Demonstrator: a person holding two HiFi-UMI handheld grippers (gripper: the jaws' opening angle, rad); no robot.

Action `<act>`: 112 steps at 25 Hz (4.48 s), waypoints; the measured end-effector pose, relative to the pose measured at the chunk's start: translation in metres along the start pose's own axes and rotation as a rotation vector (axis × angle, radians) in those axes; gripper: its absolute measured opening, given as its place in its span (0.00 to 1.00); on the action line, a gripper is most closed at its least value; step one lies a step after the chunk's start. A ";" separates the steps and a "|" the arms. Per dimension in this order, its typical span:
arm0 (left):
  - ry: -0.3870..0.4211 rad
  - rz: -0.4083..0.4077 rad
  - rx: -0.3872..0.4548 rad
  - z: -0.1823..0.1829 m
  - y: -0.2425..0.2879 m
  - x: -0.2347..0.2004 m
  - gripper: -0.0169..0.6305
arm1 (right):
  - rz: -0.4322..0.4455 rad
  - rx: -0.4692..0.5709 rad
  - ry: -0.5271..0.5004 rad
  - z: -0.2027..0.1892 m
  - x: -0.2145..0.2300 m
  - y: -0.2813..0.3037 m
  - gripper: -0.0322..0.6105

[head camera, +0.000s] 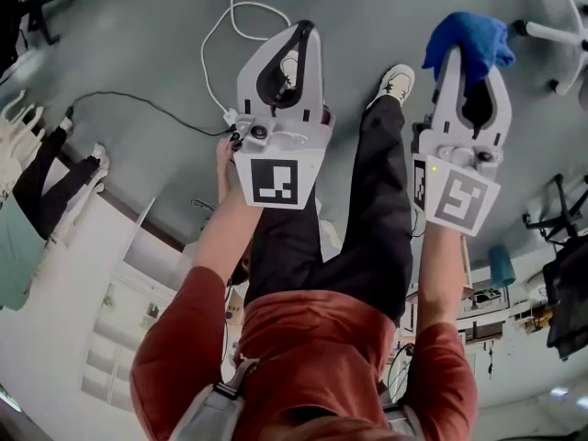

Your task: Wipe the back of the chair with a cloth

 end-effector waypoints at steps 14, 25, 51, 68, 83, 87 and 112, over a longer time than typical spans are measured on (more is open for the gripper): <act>0.003 0.018 0.000 0.017 0.014 -0.004 0.05 | -0.021 -0.154 0.028 -0.042 0.048 0.083 0.14; -0.020 -0.004 -0.027 0.027 0.033 0.000 0.05 | -0.040 -0.363 0.125 -0.053 0.125 0.198 0.14; -0.104 0.009 -0.059 0.010 0.013 -0.024 0.05 | 0.047 -0.382 0.103 -0.019 0.066 0.250 0.14; -0.131 0.165 -0.060 0.004 -0.050 -0.109 0.05 | 0.199 -0.362 0.102 0.022 -0.085 0.284 0.14; -0.105 0.249 -0.096 -0.009 -0.088 -0.166 0.05 | 0.233 -0.376 0.163 0.029 -0.150 0.296 0.14; -0.111 0.239 -0.110 -0.004 -0.082 -0.151 0.05 | 0.261 -0.357 0.165 0.033 -0.145 0.281 0.14; -0.073 -0.006 -0.111 0.046 0.037 0.045 0.05 | 0.039 -0.260 0.546 0.001 0.083 0.073 0.14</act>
Point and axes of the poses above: the fingertips, and each gripper's own axes: y forward along the fingers, x to its right, z out of its top, the point moved 4 cm from there along -y, backward along the fingers, and after that the axes turned 6 degrees about -x, right-handed, at the moved point
